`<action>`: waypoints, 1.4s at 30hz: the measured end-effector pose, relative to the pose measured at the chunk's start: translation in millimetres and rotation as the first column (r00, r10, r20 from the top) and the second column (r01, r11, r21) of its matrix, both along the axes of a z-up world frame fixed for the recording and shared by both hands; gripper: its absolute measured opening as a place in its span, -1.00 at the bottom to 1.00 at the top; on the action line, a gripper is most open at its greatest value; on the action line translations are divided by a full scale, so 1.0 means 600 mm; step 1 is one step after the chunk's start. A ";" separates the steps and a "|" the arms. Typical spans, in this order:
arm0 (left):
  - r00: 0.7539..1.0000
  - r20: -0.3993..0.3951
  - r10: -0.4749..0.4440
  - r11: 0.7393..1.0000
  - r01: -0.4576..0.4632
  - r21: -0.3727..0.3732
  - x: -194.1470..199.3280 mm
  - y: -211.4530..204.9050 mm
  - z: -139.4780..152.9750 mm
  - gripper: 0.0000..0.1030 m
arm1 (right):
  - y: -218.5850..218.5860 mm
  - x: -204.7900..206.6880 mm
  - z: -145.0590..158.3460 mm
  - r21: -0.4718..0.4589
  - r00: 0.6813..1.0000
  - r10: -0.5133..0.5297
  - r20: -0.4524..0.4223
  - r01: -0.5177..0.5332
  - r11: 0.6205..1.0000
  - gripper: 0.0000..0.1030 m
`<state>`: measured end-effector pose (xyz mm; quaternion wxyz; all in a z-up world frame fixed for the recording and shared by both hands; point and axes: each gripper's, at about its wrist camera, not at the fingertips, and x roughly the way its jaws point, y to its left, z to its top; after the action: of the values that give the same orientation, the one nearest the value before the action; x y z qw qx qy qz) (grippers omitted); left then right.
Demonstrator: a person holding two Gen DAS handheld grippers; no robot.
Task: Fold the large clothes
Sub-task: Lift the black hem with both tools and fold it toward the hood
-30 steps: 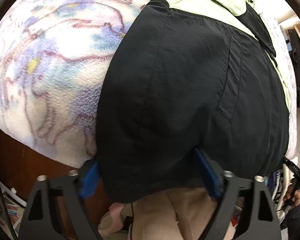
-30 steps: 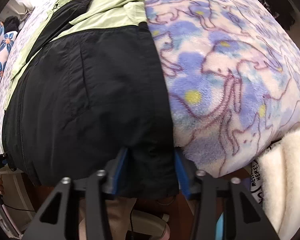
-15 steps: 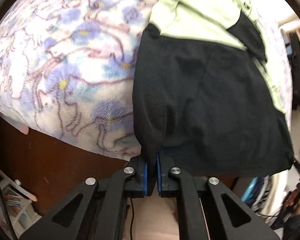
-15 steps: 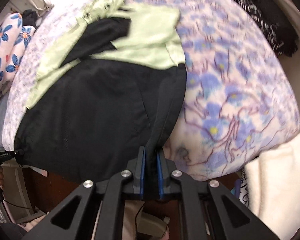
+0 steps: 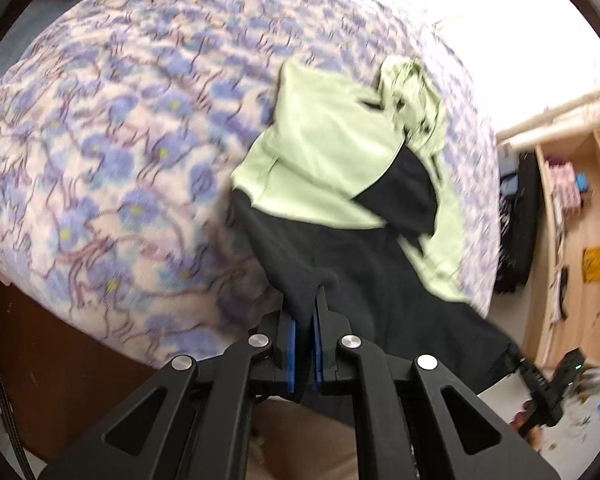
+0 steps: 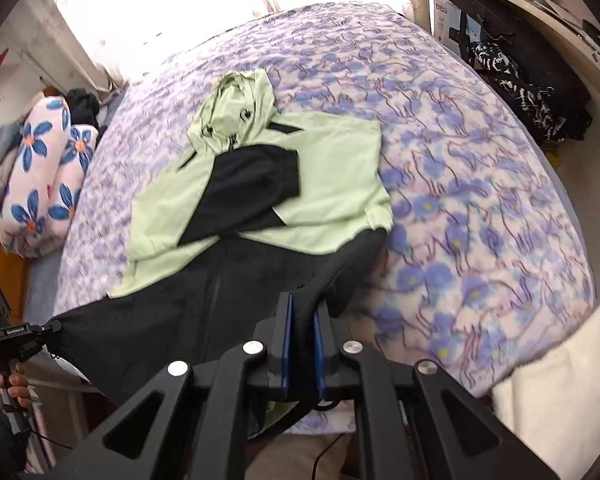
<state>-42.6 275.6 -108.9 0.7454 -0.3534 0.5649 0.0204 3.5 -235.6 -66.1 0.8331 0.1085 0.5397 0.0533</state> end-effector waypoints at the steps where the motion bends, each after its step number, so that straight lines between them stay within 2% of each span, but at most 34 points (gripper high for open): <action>1: 1.000 0.011 0.013 1.000 -0.013 -0.010 0.018 0.000 0.008 -0.92 | -0.005 0.016 0.004 0.009 1.000 0.002 0.001 -0.002 1.000 -0.83; 6: 0.999 0.017 0.052 0.999 -0.052 0.008 0.095 0.008 0.027 -0.92 | -0.037 0.123 0.004 0.051 1.000 -0.017 -0.001 0.017 0.999 -0.83; 10: 0.995 -0.019 0.097 0.994 -0.096 0.054 0.176 0.017 0.014 -0.92 | -0.065 0.219 -0.010 0.095 0.999 -0.034 -0.020 0.035 0.995 -0.83; 14: 0.985 -0.051 0.166 0.982 -0.160 0.097 0.261 0.035 -0.006 -0.90 | -0.082 0.314 -0.032 0.101 0.998 -0.019 -0.061 0.026 0.995 -0.83; 15: 0.981 -0.060 0.186 0.976 -0.178 0.121 0.285 0.041 -0.010 -0.83 | -0.083 0.340 -0.039 0.084 0.998 -0.012 -0.067 0.018 0.996 -0.83; 17: 0.972 -0.071 0.224 0.967 -0.213 0.140 0.321 0.054 -0.018 -0.45 | -0.085 0.382 -0.057 0.055 0.994 -0.016 -0.109 0.022 0.998 -0.76; 18: 0.969 -0.068 0.237 0.965 -0.226 0.134 0.334 0.060 -0.020 -0.08 | -0.087 0.406 -0.072 0.055 0.990 -0.020 -0.137 0.027 0.998 -0.72; 19: 0.963 -0.064 0.263 0.959 -0.254 0.129 0.353 0.069 -0.021 0.22 | -0.089 0.421 -0.079 0.046 0.990 -0.029 -0.137 0.035 0.998 -0.55; 20: 0.958 -0.051 0.283 0.952 -0.274 0.133 0.365 0.074 -0.019 0.27 | -0.090 0.431 -0.082 0.039 0.991 -0.034 -0.129 0.040 0.998 -0.32; 23: 0.954 -0.036 0.296 0.944 -0.287 0.165 0.397 0.085 -0.022 0.27 | -0.090 0.457 -0.102 0.044 0.992 -0.029 -0.124 0.034 0.998 -0.28; 27: 0.969 -0.084 0.233 0.953 -0.210 0.218 0.430 0.079 -0.050 0.27 | -0.078 0.473 -0.139 0.041 0.985 -0.002 -0.171 0.009 0.999 -0.28; 32: 0.985 -0.158 0.063 0.956 -0.014 0.293 0.462 0.056 -0.121 0.27 | -0.067 0.481 -0.186 0.023 0.978 0.015 -0.207 -0.011 1.000 -0.28; 37: 0.976 -0.207 -0.071 0.951 0.128 0.281 0.491 0.049 -0.222 0.27 | -0.073 0.500 -0.232 0.007 0.977 -0.010 -0.213 0.012 1.000 -0.28; 42: 0.972 -0.196 -0.133 0.955 0.178 0.237 0.499 0.063 -0.292 0.27 | -0.081 0.536 -0.293 -0.020 0.978 -0.009 -0.209 0.004 1.000 -0.27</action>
<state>256.6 313.4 -284.1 0.7301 -0.2065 0.6482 0.0647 325.1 -283.9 -241.8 0.7731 0.1071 0.6243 0.0336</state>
